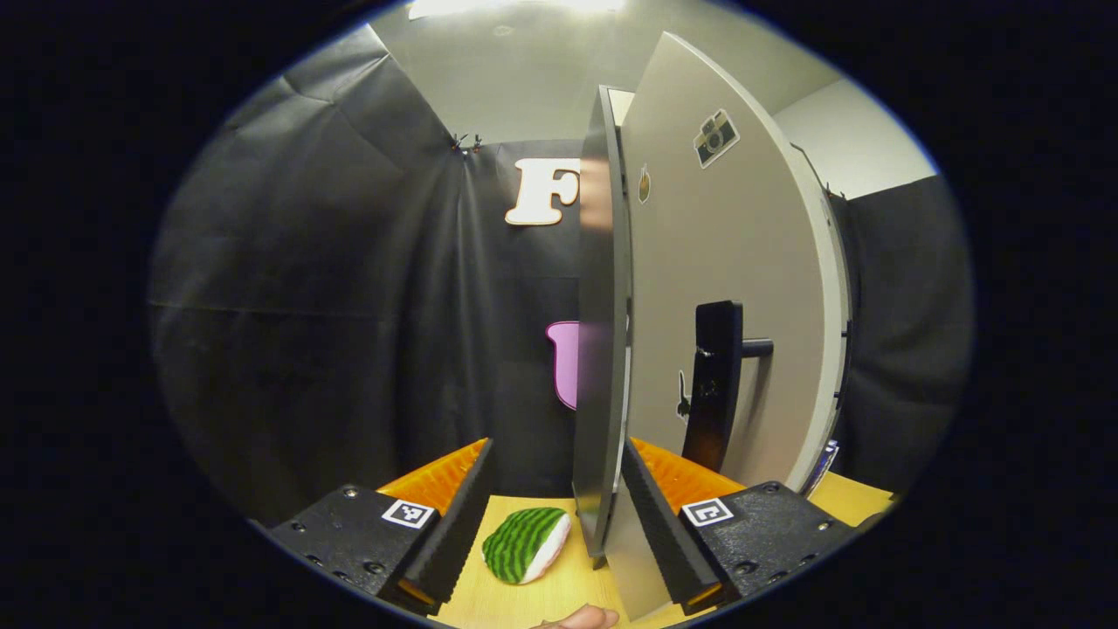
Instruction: Grab one shoe with the right hand and put it into the shoe cabinet, grab the other shoe with the left hand and put it into the shoe cabinet; then close the right door with the right hand and the left door with the left hand.
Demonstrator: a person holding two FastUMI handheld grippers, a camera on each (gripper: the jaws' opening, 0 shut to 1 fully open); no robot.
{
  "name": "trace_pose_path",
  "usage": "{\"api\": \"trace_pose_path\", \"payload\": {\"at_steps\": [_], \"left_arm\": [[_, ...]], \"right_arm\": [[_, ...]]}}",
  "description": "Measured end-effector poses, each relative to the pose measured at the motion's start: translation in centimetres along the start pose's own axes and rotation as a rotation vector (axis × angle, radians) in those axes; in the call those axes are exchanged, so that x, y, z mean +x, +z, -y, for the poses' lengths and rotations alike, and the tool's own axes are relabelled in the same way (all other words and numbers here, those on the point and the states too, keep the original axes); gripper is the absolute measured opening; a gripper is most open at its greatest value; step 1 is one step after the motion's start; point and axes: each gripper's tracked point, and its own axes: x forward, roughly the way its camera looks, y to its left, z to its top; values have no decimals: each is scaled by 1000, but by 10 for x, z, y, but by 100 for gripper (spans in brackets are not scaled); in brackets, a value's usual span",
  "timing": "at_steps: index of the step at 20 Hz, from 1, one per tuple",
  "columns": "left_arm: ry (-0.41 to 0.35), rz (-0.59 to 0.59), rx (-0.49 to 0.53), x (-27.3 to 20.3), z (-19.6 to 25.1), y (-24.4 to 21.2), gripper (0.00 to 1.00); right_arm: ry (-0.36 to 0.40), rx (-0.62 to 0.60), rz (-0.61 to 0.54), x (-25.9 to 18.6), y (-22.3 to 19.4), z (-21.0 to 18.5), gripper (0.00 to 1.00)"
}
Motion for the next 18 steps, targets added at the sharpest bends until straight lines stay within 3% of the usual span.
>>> {"api": "trace_pose_path", "payload": {"at_steps": [4,8,18], "left_arm": [[-33,-42,-55,0,24,-5,92],[-73,-46,-40,1,51,-6,92],[-56,-24,28,10,81,-4,92]], "right_arm": [[21,-17,5,-5,-6,1,96],[1,-30,-6,-8,-15,11,96],[-36,5,-19,-9,-27,33,96]]}}
